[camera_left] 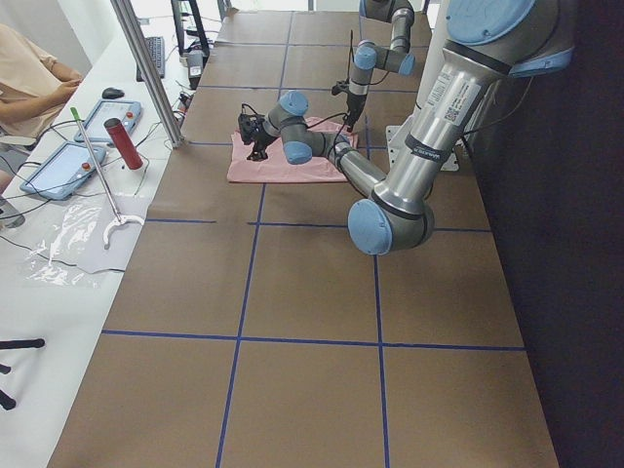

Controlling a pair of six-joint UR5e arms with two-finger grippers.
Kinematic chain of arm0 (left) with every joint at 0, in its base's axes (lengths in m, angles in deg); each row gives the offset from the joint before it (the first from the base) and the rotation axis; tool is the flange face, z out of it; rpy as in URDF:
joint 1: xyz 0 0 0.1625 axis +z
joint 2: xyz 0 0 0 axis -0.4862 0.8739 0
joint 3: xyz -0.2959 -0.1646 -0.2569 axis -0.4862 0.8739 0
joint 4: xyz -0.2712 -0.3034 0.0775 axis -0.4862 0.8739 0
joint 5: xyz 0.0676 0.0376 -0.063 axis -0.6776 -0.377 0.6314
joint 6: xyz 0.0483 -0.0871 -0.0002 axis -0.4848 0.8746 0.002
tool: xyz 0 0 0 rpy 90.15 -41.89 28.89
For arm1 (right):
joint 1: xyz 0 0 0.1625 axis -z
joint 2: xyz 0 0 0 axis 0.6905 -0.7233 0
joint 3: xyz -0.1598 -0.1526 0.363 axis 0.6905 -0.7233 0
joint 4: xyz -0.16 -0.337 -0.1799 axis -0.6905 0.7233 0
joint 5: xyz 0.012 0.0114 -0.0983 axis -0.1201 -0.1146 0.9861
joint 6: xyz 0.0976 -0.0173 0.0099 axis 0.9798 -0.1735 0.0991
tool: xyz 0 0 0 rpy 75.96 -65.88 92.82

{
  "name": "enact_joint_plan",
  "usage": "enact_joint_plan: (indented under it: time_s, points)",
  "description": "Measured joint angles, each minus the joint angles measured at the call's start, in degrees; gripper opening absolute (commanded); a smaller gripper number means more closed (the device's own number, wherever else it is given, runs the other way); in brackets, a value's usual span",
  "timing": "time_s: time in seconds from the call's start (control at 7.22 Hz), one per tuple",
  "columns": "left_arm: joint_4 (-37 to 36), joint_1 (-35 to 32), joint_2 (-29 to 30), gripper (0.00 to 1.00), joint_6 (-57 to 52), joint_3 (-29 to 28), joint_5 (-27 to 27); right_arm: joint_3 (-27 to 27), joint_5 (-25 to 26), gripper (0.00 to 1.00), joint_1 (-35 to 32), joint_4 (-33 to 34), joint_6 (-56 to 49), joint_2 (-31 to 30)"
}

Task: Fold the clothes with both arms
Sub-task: 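Lower the right gripper to the shirt's near corner while the left gripper waits, then bring the left gripper down to the shirt's other near corner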

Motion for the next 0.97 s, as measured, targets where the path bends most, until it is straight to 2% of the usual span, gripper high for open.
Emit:
enact_joint_plan:
  time_s: [0.42, 0.69, 0.97]
  points:
    - [-0.22, 0.15, -1.04, 0.62, 1.47, 1.81, 0.80, 3.39, -0.50, 0.00, -0.77, 0.11, -0.13, -1.00]
    - [-2.43, 3.58, -6.76, 0.66, 9.22, 10.95, 5.39, 5.02, -0.57, 0.00, -0.83, 0.15, -0.14, -1.82]
    - [-7.72, 10.86, -11.22, 0.67, 17.69, 18.96, 7.69, 5.89, -0.58, 0.00, -0.90, 0.11, -0.14, -2.38]
